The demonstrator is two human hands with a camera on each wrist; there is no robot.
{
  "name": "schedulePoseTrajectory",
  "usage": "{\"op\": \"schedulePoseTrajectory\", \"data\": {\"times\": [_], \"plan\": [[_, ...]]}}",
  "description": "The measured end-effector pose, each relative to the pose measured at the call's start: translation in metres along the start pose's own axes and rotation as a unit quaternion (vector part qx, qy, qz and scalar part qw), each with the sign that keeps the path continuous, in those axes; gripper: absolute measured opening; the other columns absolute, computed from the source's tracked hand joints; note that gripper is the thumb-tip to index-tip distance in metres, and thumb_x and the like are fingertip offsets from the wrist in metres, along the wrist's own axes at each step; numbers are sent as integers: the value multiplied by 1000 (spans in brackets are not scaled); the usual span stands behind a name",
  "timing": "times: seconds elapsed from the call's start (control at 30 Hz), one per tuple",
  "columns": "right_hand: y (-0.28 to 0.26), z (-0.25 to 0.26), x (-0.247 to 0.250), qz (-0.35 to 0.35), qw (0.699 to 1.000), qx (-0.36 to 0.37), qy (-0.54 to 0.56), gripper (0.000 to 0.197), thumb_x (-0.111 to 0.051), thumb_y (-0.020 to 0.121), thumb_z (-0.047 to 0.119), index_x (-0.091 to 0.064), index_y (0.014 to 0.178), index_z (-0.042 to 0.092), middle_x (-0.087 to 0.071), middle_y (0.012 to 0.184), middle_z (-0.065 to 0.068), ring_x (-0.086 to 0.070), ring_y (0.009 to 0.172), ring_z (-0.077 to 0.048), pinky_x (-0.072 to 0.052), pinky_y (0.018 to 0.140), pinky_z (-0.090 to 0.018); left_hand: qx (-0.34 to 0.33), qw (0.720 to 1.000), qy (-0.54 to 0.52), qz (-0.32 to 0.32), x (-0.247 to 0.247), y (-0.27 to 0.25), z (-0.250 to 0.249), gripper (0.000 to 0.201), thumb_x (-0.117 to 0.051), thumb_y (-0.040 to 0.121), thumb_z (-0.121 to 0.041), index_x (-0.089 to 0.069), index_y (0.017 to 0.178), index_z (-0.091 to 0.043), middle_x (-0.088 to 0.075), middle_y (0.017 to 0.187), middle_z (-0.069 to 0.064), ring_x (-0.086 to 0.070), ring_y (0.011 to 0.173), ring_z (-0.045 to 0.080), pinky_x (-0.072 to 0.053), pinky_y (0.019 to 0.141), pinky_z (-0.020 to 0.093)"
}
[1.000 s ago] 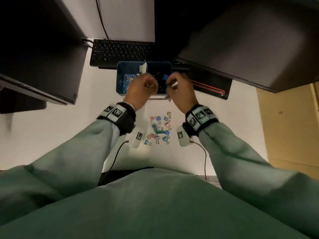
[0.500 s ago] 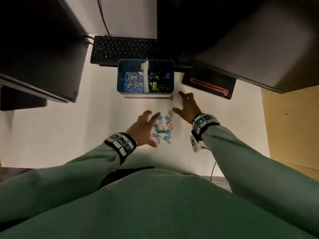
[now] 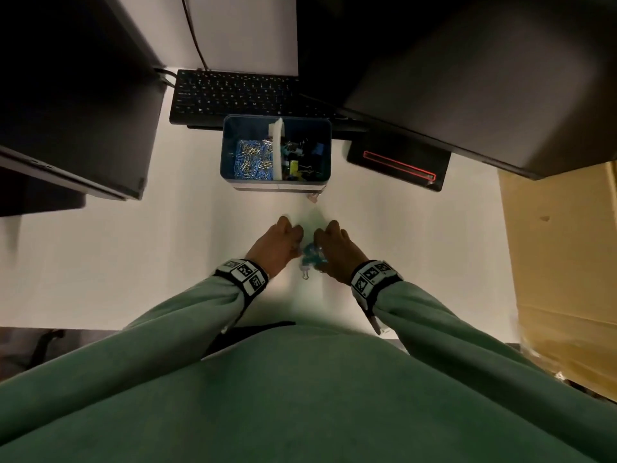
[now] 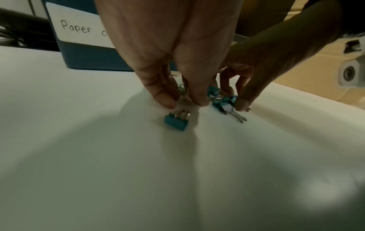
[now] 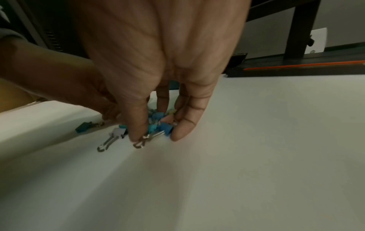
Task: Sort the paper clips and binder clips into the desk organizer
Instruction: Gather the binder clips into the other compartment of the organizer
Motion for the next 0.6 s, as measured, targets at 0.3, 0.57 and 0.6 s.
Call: {"op": "schedulePoseTrajectory", "data": {"times": [0.3, 0.57, 0.6], "plan": [[-3, -36, 16, -69, 969, -97, 217, 9, -60, 83, 5, -57, 91, 4, -57, 95, -13, -60, 81, -32, -50, 66, -35, 44, 987, -155, -22, 25, -7, 12, 14, -66, 87, -14, -52, 84, -11, -52, 85, 4, -51, 70, 18, -38, 66, 25], [8, -27, 119, -193, 840, -67, 502, 13, -65, 83, -4, -63, 83, 9, -67, 79, -10, -67, 70, -23, -60, 70, -39, 45, 950, -231, -204, 167, 31, -13, 11, -64, 90, -23, -56, 91, -16, -61, 86, -2, -56, 73, 10, -47, 63, 20], [15, -20, 142, -222, 847, -54, 481, 12, -65, 83, -2, -63, 85, 9, -67, 80, -7, -67, 71, -21, -60, 70, -37, 42, 953, -214, -211, 178, 40, -15, 11, -65, 89, -24, -57, 91, -16, -61, 87, -1, -56, 74, 11, -46, 65, 22]]}}
Point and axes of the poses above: each hand's wrist, its own y-axis towards the middle knuckle, its own x-axis out of the back of the hand, z = x × y, the point moved 10 cm from there along y, towards the middle knuckle
